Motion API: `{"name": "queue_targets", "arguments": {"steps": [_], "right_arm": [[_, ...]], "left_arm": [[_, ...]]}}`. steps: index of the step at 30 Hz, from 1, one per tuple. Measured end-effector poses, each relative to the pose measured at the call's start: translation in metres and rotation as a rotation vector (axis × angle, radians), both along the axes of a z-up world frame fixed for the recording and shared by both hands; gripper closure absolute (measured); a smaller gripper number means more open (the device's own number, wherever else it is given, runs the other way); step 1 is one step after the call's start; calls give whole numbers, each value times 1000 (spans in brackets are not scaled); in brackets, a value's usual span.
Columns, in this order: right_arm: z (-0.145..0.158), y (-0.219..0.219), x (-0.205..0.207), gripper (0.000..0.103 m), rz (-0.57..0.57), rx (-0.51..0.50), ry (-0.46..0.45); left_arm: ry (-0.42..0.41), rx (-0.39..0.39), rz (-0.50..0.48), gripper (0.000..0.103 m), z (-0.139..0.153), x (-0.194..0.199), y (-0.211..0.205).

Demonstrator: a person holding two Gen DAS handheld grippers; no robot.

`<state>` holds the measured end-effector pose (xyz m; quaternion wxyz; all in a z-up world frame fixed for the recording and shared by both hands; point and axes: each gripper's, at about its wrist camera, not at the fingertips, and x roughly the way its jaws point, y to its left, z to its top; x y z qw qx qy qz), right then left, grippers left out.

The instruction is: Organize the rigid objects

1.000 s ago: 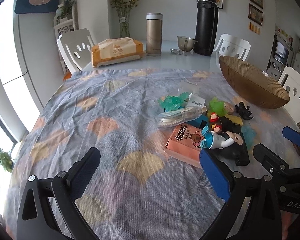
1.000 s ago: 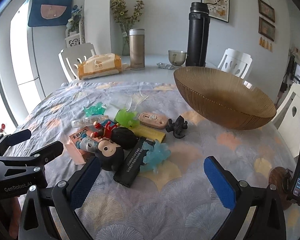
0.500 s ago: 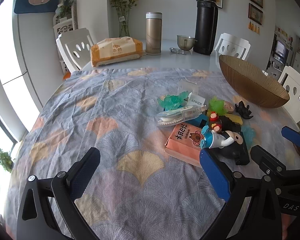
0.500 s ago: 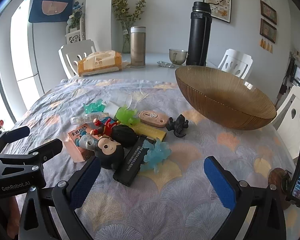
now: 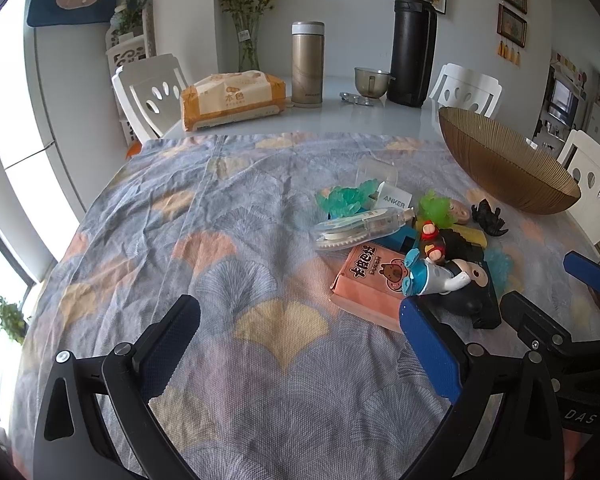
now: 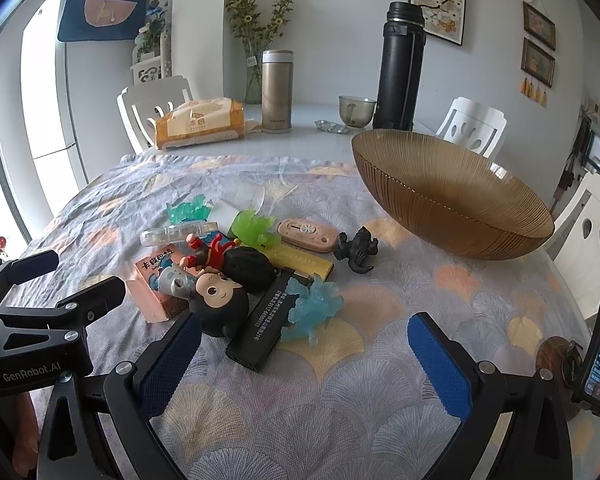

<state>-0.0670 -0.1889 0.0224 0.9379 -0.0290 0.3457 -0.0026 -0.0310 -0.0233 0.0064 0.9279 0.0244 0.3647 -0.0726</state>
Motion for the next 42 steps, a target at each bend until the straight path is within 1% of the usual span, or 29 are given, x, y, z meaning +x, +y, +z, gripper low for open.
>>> {"name": "queue_targets", "arguments": {"steps": [29, 32, 35, 37, 39, 42], "right_arm": [[-1, 2, 0, 0, 2, -2, 4], [0, 1, -1, 0, -11, 1, -8], [5, -10, -7, 0, -44, 44, -46], [7, -24, -10, 0, -75, 103, -59], [8, -42, -10, 0, -110, 183, -65], [3, -63, -6, 0, -132, 300, -30]], "left_arm": [[2, 4, -1, 3, -1, 0, 0], [2, 12, -4, 3, -2, -1, -2], [1, 27, -17, 3, -3, -2, -5], [10, 44, -32, 3, -4, -2, -9], [44, 81, -67, 3, -9, 1, -17], [84, 159, -99, 3, -15, 6, -31]]}}
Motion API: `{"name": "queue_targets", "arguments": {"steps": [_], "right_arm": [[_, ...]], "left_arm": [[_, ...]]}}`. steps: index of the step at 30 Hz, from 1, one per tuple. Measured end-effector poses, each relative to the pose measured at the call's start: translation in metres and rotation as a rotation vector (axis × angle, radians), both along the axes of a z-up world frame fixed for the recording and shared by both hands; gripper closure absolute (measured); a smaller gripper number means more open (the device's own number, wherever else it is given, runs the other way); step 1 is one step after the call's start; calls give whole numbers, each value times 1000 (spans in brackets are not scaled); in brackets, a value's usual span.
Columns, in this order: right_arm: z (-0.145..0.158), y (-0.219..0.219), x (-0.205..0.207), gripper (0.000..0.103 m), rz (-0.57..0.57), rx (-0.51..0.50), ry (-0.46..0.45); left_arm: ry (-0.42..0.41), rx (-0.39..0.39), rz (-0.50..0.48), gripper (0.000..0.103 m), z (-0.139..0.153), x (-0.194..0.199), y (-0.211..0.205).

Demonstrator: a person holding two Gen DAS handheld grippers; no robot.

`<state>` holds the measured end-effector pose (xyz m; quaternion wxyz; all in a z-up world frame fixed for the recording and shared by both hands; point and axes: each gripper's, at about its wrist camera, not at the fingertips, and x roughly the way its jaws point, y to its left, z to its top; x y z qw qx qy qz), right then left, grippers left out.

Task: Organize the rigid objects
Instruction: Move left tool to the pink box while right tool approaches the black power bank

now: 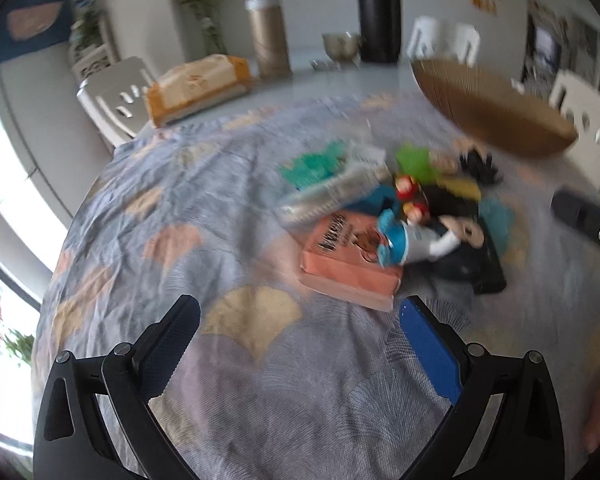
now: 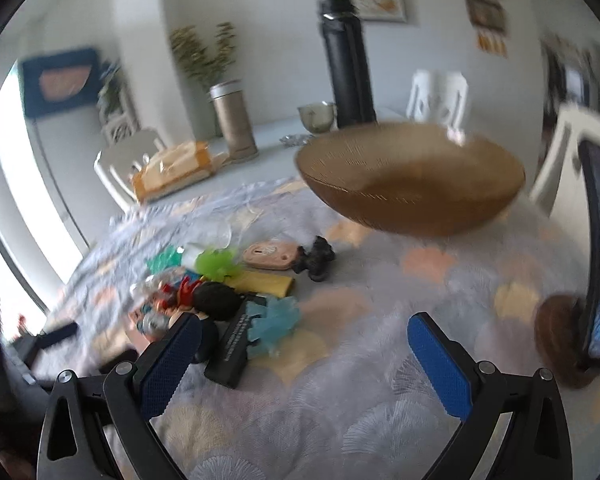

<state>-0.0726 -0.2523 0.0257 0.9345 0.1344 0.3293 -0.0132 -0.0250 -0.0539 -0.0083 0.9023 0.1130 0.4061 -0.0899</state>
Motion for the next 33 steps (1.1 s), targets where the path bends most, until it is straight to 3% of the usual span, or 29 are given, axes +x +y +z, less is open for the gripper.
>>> {"name": "queue_targets", "arguments": {"steps": [4, 7, 11, 17, 19, 24, 27, 29, 32, 33], "right_arm": [[-1, -5, 4, 0, -7, 30, 20], [-1, 6, 6, 0, 23, -15, 30], [1, 29, 4, 0, 61, -145, 25], [-1, 60, 0, 0, 116, -311, 12], [-1, 65, 0, 0, 126, -339, 12], [-1, 59, 2, 0, 123, -304, 16], [-1, 56, 4, 0, 116, -284, 22], [0, 57, 4, 0, 114, -281, 22], [-1, 56, 4, 0, 119, -289, 22], [-1, 56, 4, 0, 121, -292, 22]], "left_arm": [[-12, 89, -16, 3, -2, 3, -16], [-20, 107, 7, 3, 0, 7, -18], [2, 43, 83, 3, 3, 11, 2], [1, -45, 285, 4, 9, 13, 75], [25, -85, 271, 5, 10, 15, 86], [94, -236, 91, 5, 14, 10, 64], [95, -209, 75, 5, 15, 18, 32], [100, -133, 90, 18, 10, 27, 14], [126, -132, 90, 34, 8, 39, 2], [132, -136, 91, 35, 8, 40, 2]]}}
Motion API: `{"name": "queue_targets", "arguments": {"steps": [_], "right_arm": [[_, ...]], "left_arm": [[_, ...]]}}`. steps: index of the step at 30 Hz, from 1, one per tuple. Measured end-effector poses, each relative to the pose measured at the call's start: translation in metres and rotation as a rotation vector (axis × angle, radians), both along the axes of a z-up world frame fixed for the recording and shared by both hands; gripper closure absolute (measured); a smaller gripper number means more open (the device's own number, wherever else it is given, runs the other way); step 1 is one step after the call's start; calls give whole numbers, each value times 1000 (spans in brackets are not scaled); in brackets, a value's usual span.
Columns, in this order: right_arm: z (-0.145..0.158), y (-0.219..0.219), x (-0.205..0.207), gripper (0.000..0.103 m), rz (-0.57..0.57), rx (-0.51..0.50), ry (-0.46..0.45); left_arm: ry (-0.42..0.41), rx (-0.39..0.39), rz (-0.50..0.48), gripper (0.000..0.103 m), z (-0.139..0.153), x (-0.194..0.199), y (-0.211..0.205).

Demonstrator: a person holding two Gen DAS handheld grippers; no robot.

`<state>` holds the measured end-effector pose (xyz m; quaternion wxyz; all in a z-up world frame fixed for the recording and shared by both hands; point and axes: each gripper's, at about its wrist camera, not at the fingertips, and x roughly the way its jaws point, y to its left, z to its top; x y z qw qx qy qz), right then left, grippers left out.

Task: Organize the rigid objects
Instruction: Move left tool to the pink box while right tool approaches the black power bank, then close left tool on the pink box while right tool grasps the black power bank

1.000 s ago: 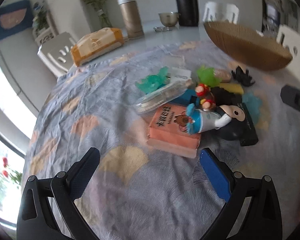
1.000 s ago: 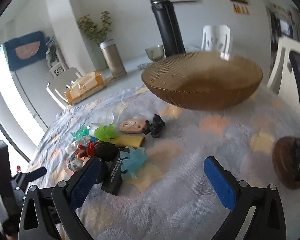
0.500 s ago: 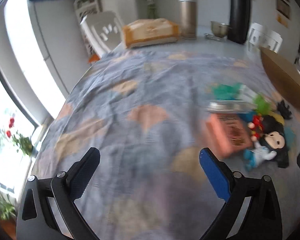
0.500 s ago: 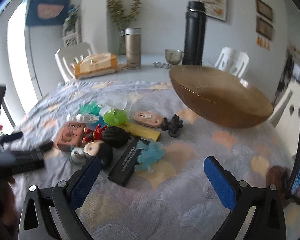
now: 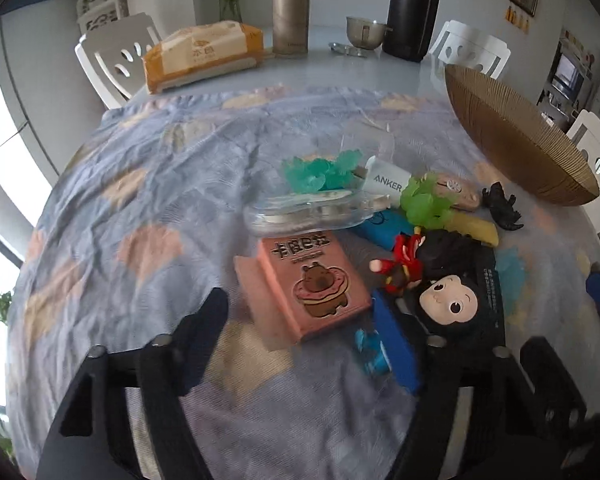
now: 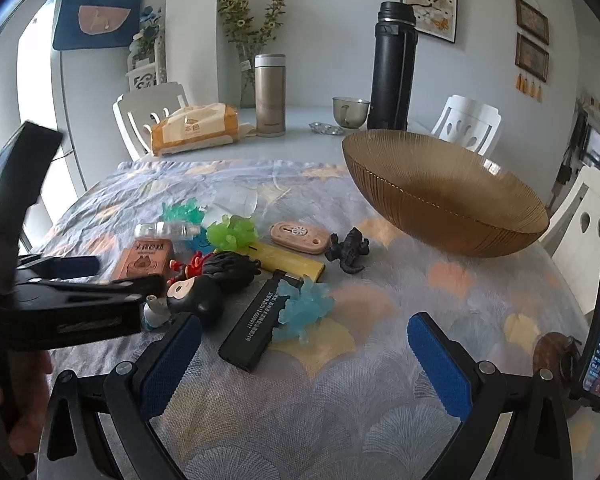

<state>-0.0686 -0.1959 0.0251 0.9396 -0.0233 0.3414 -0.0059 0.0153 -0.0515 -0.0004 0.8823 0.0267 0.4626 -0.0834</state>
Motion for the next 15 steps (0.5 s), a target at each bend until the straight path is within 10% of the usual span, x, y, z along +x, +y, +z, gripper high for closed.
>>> {"name": "queue_targets", "arguments": {"steps": [6, 15], "right_arm": [[0, 1, 1, 0, 24, 16, 3], [-6, 0, 5, 0, 65, 70, 90]], "left_arm": [[-25, -17, -18, 58, -2, 3, 3], [-46, -61, -90, 60, 5, -24, 28]]}}
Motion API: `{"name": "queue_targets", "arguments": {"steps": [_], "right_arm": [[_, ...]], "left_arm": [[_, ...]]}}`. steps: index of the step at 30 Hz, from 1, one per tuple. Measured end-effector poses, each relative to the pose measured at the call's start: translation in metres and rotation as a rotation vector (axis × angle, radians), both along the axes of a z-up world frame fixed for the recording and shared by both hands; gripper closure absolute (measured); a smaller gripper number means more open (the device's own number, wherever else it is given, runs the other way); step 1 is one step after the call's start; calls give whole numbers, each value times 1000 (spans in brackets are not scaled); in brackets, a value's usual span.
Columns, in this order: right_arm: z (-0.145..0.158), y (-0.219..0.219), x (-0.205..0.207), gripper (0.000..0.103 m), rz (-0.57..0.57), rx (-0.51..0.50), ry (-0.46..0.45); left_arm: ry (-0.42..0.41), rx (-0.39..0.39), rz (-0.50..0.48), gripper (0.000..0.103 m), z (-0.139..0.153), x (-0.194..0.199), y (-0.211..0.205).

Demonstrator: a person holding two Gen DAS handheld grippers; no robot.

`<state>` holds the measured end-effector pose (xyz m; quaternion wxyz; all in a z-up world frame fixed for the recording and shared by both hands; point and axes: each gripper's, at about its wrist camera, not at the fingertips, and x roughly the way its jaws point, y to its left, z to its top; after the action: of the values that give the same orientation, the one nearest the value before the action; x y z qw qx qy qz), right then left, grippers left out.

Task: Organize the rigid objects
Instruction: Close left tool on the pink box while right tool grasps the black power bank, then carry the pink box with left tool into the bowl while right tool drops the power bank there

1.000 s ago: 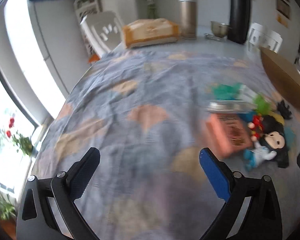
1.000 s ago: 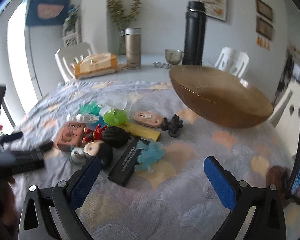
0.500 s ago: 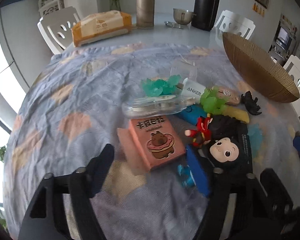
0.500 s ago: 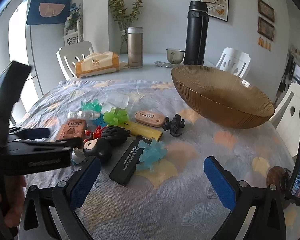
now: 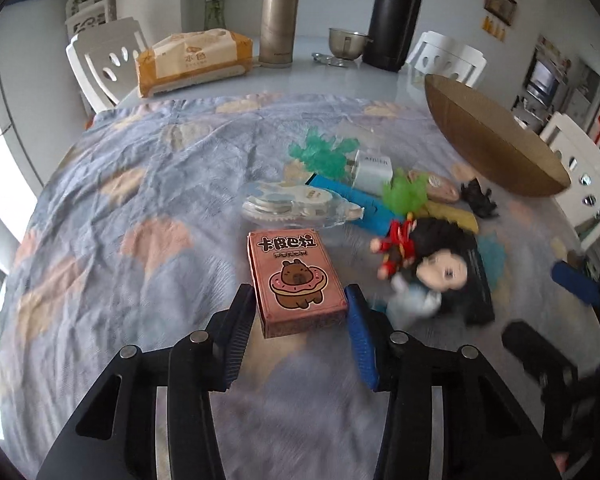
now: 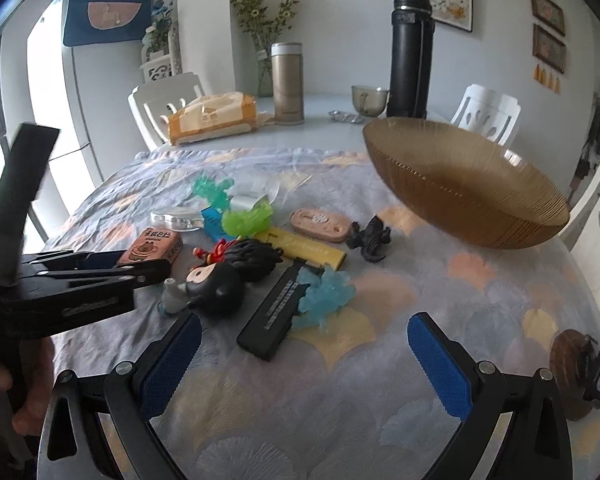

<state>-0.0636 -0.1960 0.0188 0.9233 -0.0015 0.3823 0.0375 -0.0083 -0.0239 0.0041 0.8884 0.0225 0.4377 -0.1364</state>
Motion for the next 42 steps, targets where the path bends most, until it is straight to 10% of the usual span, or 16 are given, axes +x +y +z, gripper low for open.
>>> {"name": "queue_targets", "arguments": {"steps": [9, 18, 21, 29, 32, 35, 36, 40, 42], "right_arm": [[-20, 11, 23, 37, -33, 48, 159], [-17, 9, 22, 58, -28, 40, 117], [-14, 5, 12, 79, -13, 22, 118], [-12, -11, -6, 77, 31, 41, 194], [-10, -12, 0, 39, 22, 53, 188], [-15, -1, 10, 41, 6, -26, 171], [-18, 2, 13, 56, -1, -39, 179], [-18, 11, 9, 79, 11, -47, 139], [-16, 13, 2, 79, 33, -28, 128]], "left_arm": [[-53, 37, -48, 60, 0, -14, -1], [-13, 28, -60, 60, -4, -17, 1], [4, 13, -81, 60, -5, -26, 4], [17, -2, -127, 48, -6, -35, 7], [-3, 62, -120, 24, -6, -39, -1], [-28, 139, -89, 23, -7, -39, -9], [-23, 148, -76, 23, -8, -36, -9], [-14, 106, -56, 63, -6, -31, -5], [-19, 113, -50, 64, -4, -32, -3]]}}
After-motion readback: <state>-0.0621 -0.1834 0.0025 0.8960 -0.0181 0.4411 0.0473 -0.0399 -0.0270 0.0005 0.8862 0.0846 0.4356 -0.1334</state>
